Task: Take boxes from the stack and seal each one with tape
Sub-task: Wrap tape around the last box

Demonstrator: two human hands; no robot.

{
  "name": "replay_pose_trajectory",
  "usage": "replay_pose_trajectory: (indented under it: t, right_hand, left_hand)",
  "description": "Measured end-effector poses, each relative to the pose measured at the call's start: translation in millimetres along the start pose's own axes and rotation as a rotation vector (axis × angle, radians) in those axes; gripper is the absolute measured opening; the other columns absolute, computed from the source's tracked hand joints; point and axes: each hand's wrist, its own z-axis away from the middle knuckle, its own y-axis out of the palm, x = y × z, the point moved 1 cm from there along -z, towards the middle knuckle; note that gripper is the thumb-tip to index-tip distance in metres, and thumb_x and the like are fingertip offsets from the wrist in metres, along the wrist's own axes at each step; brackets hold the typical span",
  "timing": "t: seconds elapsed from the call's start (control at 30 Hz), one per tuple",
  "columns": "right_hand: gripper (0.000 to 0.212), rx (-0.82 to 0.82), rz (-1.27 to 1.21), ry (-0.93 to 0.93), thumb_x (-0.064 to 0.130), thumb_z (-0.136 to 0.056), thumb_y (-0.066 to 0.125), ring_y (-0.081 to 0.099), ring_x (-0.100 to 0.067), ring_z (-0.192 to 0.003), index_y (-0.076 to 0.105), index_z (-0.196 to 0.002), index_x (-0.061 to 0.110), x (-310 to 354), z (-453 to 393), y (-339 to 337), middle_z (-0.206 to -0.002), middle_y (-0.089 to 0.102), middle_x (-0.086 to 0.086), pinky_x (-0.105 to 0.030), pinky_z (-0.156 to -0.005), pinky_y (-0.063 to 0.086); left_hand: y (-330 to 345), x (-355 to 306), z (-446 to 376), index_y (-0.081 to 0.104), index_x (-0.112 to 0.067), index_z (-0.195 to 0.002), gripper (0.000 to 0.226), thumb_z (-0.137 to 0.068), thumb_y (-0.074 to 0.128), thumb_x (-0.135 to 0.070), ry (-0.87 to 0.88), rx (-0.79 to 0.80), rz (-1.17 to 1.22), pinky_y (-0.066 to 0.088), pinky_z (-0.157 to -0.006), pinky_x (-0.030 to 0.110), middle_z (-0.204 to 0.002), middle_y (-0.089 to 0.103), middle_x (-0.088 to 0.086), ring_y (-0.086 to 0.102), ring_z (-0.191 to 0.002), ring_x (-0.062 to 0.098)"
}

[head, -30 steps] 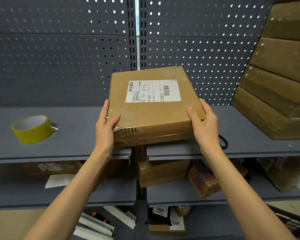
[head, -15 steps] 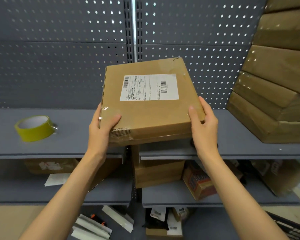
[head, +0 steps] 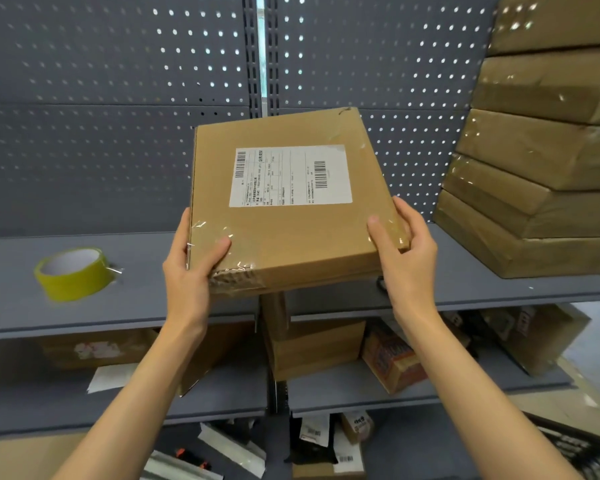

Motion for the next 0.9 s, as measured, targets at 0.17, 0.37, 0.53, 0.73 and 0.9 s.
replay_pose_trajectory:
  t: [0.17,0.37,0.53,0.73,0.9]
  right_hand:
    - [0.048,0.051,-0.072,0.060,0.029,-0.092,0.060,0.057,0.007,-0.105,0.048,-0.138,0.022,13.0,0.6,1.5,-0.121,0.061,0.013,-0.011,-0.086,0.048]
    - [0.050,0.076,-0.174,0.069,0.025,-0.092,0.061,0.057,0.006,-0.106,0.048,-0.139,0.023,31.9,-13.6,-5.8,-0.123,0.062,0.012,-0.003,-0.081,0.044]
    - [0.046,0.066,-0.263,0.057,0.021,-0.091,0.063,0.059,0.007,-0.102,0.050,-0.135,0.023,46.2,-34.4,-20.6,-0.122,0.062,0.010,-0.003,-0.075,0.044]
    - [0.046,0.085,-0.302,0.044,0.021,-0.089,0.065,0.061,0.001,-0.102,0.053,-0.133,0.022,66.8,-70.8,-56.9,-0.118,0.064,0.008,-0.006,-0.074,0.044]
    - [0.044,0.080,-0.314,0.049,0.024,-0.087,0.066,0.061,-0.001,-0.097,0.056,-0.129,0.022,93.0,-108.8,-97.0,-0.114,0.065,0.009,-0.010,-0.075,0.046]
  left_hand:
    - [-0.8,-12.9,-4.4,0.032,-0.019,-0.148,0.069,-0.086,0.063,-0.010,0.007,-0.006,0.039,0.048,-0.098,0.026,-0.130,0.057,-0.009,0.057,-0.118,0.008]
    - [15.3,-33.9,-9.2,0.037,-0.021,-0.146,0.066,-0.086,0.064,-0.011,-0.003,0.000,0.069,0.051,-0.085,0.020,-0.127,0.059,-0.010,0.059,-0.114,0.009]
    - [37.3,-55.2,-14.0,0.038,-0.021,-0.146,0.069,-0.084,0.067,-0.014,0.026,-0.015,0.067,0.050,-0.090,0.024,-0.130,0.059,-0.007,0.059,-0.116,0.011]
    - [85.8,-82.4,-8.9,0.042,-0.020,-0.143,0.066,-0.083,0.068,-0.012,0.088,-0.062,0.078,0.050,-0.092,0.027,-0.125,0.062,-0.008,0.062,-0.111,0.010]
    - [138.5,-104.0,-1.8,0.047,-0.022,-0.140,0.058,-0.086,0.066,-0.018,0.090,-0.099,0.116,0.051,-0.085,0.030,-0.126,0.063,-0.005,0.064,-0.107,0.010]
